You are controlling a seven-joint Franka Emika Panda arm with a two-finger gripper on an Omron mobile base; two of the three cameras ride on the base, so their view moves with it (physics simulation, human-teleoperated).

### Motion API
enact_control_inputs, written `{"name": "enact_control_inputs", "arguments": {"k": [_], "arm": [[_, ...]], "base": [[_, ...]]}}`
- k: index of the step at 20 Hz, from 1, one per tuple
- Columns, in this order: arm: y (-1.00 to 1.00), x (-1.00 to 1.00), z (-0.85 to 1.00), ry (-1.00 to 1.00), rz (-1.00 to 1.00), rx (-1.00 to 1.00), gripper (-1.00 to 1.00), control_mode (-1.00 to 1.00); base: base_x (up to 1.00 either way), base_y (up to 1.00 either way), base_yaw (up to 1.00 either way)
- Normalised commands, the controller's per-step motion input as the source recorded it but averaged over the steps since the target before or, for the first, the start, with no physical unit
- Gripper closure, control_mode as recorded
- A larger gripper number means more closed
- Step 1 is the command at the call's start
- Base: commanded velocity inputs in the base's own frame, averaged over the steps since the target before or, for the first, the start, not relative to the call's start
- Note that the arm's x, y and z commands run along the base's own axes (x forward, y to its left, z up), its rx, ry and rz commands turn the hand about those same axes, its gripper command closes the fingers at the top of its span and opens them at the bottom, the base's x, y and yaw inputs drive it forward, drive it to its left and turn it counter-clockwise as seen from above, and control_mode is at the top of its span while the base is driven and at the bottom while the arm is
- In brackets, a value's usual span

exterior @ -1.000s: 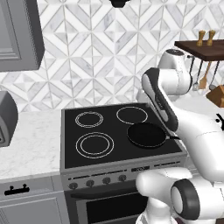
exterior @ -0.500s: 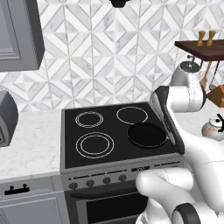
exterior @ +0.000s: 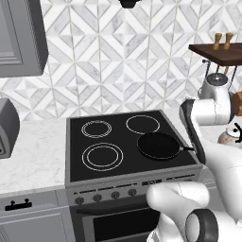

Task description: Pick the kettle from the counter and place it on a stove burner. Then turn the burner on.

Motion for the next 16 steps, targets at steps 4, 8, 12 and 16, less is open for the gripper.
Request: {"name": "enact_control_inputs", "arguments": {"k": [4, 8, 12, 16], "arm": [[-1.0, 0.2, 0.0, 0.04, -0.2, 0.1, -1.0, -1.0], [-1.0, 0.16, 0.0, 0.09, -0.16, 0.17, -1.0, -1.0], [-0.99, 0.01, 0.0, 0.11, -0.1, 0.26, -1.0, -1.0], [-0.46, 0.0, -0.01, 0.1, -0.04, 0.2, -1.0, -1.0]], "base": [[0.0, 0.0, 0.0], [0.0, 0.0, 0.0], [0.0, 0.0, 0.0], [0.0, 0.0, 0.0]]}}
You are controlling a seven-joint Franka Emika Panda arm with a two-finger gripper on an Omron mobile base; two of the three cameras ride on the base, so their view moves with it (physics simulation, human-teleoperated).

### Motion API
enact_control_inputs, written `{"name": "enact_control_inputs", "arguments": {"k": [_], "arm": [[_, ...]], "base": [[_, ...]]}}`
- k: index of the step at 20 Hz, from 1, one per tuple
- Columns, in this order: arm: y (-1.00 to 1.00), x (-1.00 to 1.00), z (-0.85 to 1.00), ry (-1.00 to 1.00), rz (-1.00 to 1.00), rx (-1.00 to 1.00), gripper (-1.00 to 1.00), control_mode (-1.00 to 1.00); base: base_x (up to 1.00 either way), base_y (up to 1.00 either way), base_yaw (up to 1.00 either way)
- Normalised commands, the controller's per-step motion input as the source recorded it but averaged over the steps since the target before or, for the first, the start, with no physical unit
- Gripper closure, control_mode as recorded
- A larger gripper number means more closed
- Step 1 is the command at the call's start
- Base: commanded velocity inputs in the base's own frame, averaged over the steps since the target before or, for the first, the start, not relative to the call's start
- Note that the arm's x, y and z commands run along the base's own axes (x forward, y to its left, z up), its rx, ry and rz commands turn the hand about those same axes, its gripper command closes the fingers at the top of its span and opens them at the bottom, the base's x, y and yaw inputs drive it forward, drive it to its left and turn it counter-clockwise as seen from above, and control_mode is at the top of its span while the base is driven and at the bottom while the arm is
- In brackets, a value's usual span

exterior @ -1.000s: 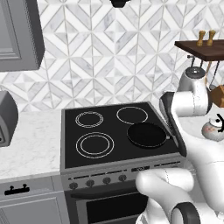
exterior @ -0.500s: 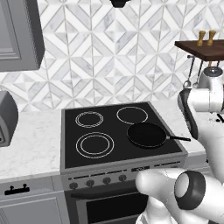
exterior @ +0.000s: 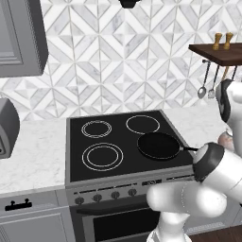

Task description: Pick the kettle from the counter and place it on a stove burner. Then turn the burner on.

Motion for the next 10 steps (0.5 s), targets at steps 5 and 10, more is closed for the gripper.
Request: {"name": "enact_control_inputs", "arguments": {"k": [5, 10], "arm": [[-0.01, 0.0, -0.01, 0.04, 0.03, 0.08, -1.0, -1.0], [0.0, -0.25, -0.29, -0.05, 0.11, 0.01, -1.0, -1.0]], "base": [[0.0, 0.0, 0.0], [0.0, 0.0, 0.0]]}}
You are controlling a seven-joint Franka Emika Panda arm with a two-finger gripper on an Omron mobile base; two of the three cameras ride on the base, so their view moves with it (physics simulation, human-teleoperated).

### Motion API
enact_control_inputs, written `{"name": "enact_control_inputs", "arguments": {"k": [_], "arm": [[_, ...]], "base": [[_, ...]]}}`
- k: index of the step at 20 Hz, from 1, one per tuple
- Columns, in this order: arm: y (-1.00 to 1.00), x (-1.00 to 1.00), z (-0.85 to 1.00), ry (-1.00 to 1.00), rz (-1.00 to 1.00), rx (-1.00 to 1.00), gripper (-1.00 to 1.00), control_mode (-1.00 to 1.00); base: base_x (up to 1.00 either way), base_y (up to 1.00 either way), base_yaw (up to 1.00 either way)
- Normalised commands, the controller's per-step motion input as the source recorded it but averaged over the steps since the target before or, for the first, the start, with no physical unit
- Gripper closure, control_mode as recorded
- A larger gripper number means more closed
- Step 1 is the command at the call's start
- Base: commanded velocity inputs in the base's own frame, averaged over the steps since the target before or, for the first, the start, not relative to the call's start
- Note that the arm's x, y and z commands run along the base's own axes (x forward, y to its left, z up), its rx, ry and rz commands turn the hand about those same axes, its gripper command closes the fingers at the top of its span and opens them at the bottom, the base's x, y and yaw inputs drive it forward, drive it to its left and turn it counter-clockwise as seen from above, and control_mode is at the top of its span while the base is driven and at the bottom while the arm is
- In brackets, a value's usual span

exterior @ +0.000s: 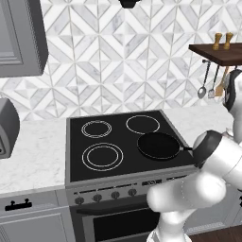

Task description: Pick the kettle from the counter and place it on a stove burner. Then turn the burner on.

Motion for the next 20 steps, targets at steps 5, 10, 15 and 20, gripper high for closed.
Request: {"name": "enact_control_inputs", "arguments": {"k": [5, 10, 15, 20], "arm": [[0.0, -0.4, -0.2, -0.07, 0.25, -0.15, -1.0, -1.0], [0.0, 0.02, 0.0, 0.01, 0.29, -0.14, -1.0, -1.0], [0.0, 0.16, -0.01, 0.07, 0.33, -0.04, -1.0, -1.0], [-0.12, 0.46, 0.0, 0.19, 0.21, -0.01, -1.0, -1.0]], "base": [[0.0, 0.0, 0.0], [0.0, 0.0, 0.0], [0.0, 0.0, 0.0], [0.0, 0.0, 0.0]]}}
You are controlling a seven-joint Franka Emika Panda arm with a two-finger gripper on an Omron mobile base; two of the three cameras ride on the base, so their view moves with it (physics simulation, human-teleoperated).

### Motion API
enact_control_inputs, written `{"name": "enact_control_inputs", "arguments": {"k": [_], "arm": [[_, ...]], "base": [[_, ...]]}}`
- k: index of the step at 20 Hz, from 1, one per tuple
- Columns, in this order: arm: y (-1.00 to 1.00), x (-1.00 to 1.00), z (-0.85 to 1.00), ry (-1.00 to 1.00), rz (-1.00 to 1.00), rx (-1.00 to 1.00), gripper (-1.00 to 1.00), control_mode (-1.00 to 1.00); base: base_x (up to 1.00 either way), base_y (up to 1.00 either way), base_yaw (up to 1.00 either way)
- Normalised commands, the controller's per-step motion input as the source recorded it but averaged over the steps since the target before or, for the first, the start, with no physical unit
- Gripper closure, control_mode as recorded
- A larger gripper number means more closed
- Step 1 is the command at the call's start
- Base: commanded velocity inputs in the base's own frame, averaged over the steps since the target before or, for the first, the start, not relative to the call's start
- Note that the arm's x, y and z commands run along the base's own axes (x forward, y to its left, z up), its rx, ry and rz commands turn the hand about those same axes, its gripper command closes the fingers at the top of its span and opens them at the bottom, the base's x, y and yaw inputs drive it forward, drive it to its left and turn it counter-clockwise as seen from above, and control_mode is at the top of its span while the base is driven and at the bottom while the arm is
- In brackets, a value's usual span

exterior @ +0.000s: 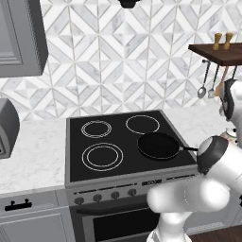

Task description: Pick the kettle from the counter and place it on a stove burner. Then turn the burner on.

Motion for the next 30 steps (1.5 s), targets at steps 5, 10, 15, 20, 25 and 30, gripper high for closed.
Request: {"name": "enact_control_inputs", "arguments": {"k": [5, 10, 15, 20, 25, 30], "arm": [[-0.11, 0.57, -0.11, 0.22, 0.1, 0.0, -1.0, -1.0], [-0.24, 0.23, -0.3, 0.09, 0.03, 0.03, -1.0, -1.0], [-0.32, 0.01, -0.33, 0.0, 0.0, 0.03, -1.0, -1.0], [-0.54, 0.1, -0.19, 0.0, 0.0, 0.06, -1.0, -1.0], [-0.37, 0.16, -0.18, 0.0, 0.01, 0.03, -1.0, -1.0], [-0.08, 0.15, -0.28, 0.0, 0.04, 0.0, -1.0, -1.0]], "base": [[0.0, 0.0, 0.0], [0.0, 0.0, 0.0], [0.0, 0.0, 0.0], [0.0, 0.0, 0.0], [0.0, 0.0, 0.0], [0.0, 0.0, 0.0]]}}
